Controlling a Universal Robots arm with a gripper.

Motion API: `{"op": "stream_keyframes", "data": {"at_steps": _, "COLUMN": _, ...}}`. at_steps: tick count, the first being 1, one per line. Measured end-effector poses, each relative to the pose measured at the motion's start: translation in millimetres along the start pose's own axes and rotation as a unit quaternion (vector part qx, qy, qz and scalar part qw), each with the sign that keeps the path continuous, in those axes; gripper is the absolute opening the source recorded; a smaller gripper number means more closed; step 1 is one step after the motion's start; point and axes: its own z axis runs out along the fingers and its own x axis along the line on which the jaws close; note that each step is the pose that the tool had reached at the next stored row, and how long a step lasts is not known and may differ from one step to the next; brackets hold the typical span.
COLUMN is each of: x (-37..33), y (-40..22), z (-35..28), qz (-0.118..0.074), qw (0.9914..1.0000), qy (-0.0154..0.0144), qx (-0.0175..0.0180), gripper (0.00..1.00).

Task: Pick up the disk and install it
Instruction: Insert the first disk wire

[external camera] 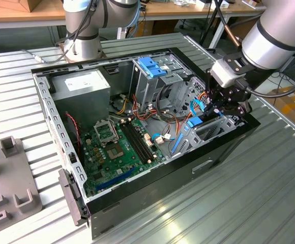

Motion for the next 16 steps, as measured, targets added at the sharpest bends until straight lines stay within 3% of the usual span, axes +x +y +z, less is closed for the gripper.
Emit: {"op": "stream_keyframes", "data": {"at_steps": 16, "x": 0.2, "y": 0.9, "z": 1.0, "qz": 0.0, "qw": 1.0, "qy": 0.0002, "qx": -0.0001, "gripper": 0.16}}
